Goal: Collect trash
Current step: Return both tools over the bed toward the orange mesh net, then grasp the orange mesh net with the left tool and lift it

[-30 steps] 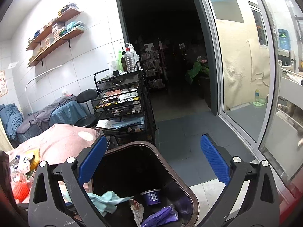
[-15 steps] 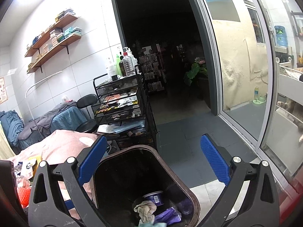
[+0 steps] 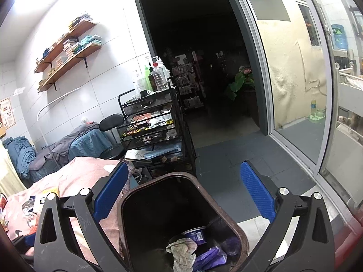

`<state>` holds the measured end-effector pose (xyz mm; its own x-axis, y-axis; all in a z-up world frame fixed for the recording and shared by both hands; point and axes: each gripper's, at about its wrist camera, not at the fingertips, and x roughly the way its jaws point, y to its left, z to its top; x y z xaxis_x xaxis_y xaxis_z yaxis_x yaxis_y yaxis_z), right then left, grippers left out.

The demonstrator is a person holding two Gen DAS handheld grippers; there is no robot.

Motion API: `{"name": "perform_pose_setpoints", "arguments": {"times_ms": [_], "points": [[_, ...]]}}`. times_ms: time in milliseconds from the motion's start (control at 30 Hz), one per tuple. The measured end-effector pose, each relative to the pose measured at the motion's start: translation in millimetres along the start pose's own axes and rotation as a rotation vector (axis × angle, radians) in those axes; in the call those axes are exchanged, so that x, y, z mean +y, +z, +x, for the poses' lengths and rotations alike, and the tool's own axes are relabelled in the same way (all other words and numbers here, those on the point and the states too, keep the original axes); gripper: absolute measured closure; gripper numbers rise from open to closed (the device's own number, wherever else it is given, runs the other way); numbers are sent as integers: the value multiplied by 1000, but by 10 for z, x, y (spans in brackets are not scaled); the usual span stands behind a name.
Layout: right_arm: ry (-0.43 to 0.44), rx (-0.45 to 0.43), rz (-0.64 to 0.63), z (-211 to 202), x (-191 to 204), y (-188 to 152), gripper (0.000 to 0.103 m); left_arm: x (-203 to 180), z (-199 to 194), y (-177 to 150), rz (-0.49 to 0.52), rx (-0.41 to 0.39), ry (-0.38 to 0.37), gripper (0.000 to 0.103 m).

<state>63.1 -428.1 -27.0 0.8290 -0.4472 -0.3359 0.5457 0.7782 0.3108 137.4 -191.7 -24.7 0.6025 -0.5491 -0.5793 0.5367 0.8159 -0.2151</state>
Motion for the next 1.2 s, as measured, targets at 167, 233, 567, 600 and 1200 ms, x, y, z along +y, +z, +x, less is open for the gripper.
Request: {"name": "perform_pose_setpoints", "arguments": {"times_ms": [167,233,567,600,1200], "points": [[68,56,-37,73,169,-78,5,275,-239,-15,-58,-58,71,6],[87,65,-50,73,242,-117,5,420,-332,-30,-85,-76,107,6],[317,193,-165,155,880,-336,5,1112,-744,-241,-198,-106,235,6],[345,212,-175,165,954,-367,5,1188,-765,-246,-212,-102,246,6],[537,366,-291,195,1743,-718,5,1638,-374,-151,-197,94,205,14]]}}
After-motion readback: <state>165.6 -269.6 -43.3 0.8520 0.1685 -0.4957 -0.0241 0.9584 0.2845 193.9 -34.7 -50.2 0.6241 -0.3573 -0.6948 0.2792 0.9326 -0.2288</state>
